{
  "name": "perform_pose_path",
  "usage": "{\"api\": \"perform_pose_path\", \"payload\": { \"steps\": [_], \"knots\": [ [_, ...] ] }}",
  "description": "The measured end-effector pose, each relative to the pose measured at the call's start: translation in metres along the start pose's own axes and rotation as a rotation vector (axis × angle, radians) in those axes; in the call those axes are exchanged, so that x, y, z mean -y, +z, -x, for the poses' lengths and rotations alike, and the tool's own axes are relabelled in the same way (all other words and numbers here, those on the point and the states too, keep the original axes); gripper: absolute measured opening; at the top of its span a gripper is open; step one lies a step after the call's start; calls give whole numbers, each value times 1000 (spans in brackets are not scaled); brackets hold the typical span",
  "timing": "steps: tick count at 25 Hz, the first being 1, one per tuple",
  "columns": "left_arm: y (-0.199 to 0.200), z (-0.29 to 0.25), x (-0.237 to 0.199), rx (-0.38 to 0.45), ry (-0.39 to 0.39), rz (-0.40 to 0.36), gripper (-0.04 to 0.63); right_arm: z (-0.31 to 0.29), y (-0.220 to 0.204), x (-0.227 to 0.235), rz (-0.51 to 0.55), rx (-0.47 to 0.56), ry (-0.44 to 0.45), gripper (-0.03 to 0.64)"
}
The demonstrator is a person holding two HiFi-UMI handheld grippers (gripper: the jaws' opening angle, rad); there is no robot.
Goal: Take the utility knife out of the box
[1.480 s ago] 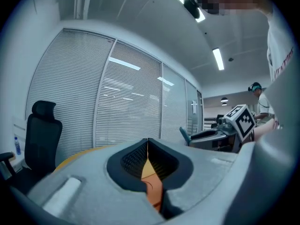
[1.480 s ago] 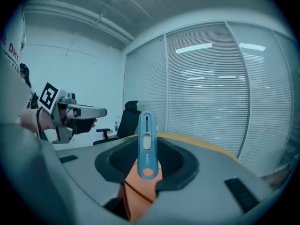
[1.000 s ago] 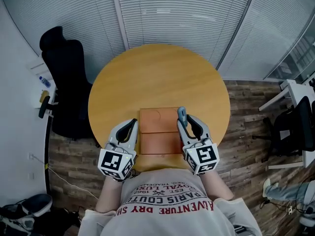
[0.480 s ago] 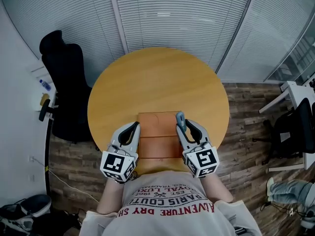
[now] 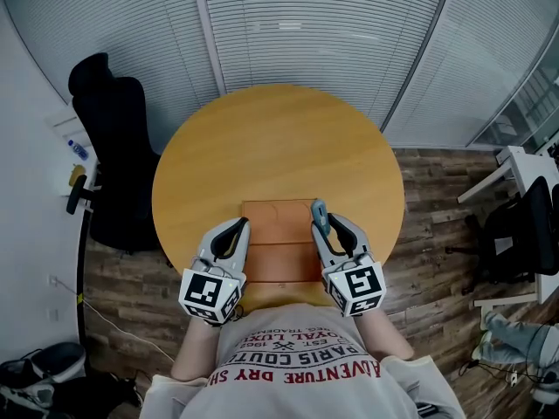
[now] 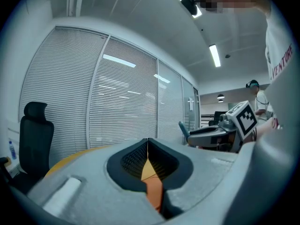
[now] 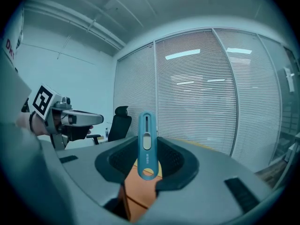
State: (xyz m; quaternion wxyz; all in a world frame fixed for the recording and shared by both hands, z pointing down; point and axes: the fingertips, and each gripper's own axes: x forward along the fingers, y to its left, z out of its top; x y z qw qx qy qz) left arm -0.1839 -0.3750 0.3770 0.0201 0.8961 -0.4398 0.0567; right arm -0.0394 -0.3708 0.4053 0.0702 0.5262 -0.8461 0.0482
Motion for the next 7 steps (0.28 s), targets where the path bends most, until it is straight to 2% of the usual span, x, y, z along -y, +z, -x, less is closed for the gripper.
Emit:
{"api": "perform_pose_path", "payload": {
  "steps": [7],
  "knots": [
    [-9,-2,-5,-16,17,-18,11,-3,-6,1,0,-7,21,132]
  ]
}}
